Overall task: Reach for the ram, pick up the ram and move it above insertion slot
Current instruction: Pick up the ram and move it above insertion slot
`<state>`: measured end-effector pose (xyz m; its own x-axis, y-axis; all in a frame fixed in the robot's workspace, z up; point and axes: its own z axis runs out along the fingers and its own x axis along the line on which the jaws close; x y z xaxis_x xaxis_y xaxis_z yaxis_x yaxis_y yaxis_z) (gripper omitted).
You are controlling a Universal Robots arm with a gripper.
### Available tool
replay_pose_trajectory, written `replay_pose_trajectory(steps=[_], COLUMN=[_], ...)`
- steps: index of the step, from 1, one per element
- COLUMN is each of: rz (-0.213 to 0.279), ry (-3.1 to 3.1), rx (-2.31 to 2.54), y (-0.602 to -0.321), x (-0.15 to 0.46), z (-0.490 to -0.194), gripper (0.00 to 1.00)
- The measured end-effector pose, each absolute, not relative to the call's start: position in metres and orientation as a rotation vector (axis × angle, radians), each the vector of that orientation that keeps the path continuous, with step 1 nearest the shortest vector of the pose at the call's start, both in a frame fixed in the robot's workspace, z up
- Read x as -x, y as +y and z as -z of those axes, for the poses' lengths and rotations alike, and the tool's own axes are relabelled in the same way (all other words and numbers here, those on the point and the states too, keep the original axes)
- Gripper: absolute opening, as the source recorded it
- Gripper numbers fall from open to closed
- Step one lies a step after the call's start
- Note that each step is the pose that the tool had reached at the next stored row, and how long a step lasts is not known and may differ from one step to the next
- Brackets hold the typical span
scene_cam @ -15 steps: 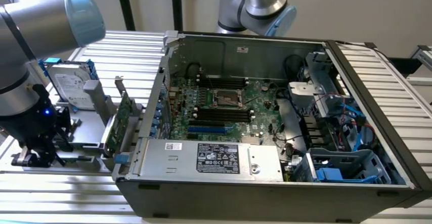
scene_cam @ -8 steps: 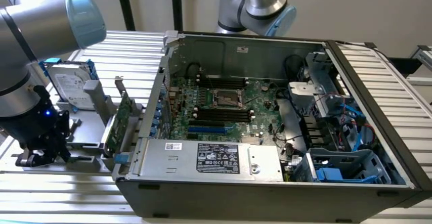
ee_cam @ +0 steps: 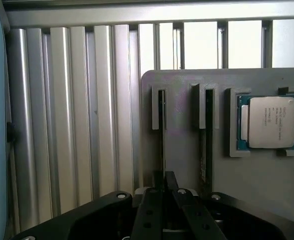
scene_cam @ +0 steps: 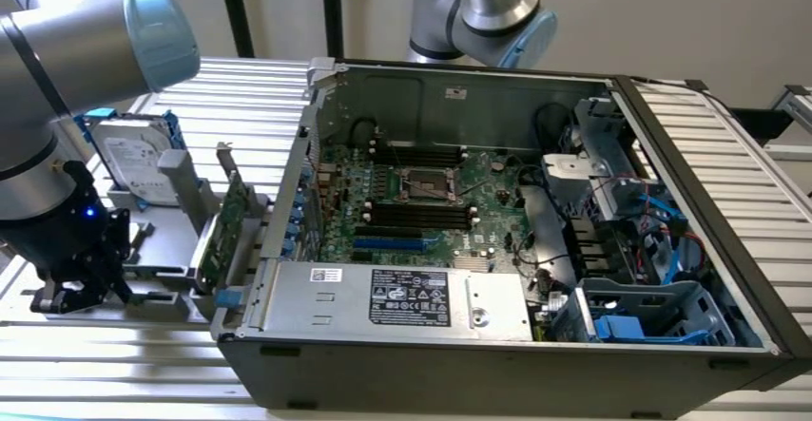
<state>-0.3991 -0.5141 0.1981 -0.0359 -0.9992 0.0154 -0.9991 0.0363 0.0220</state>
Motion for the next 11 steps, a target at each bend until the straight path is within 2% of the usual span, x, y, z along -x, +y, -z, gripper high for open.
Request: replay_pose_trajectory(steps=[11], rz=[0.015], ry=[-2.245], rx=[-2.165], y=[-0.5142], x=[0.3990], z=[-0.2007], gripper=[0.13])
